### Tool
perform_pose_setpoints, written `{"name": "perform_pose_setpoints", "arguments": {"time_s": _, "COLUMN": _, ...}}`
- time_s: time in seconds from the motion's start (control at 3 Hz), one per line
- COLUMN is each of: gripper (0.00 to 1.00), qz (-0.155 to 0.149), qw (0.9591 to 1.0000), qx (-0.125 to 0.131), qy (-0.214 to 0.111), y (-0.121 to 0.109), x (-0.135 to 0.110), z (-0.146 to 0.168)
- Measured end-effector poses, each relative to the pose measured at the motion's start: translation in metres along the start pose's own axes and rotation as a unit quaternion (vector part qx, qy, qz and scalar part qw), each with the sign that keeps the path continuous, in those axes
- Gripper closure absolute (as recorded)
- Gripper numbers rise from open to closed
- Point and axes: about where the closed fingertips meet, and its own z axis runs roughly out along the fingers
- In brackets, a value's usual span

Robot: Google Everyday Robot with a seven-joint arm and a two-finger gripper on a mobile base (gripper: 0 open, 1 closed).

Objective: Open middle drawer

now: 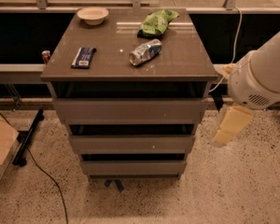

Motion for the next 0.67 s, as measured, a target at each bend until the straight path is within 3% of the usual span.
{"name": "perform_pose_setpoints", "arguments": {"time_s": 0.33, "gripper": 0.00, "qz": 0.038, "qw": 0.9990, "qx": -0.015, "qy": -0.019, "y": -0.0057, "x": 0.0143, "z": 0.0543}}
{"name": "perform_pose_setpoints", "arguments": {"time_s": 0.67, "gripper": 0.00, "qz": 0.040, "qw": 0.9988, "qx": -0.017, "qy": -0.022, "y": -0.0075, "x": 0.0151, "z": 0.0611}}
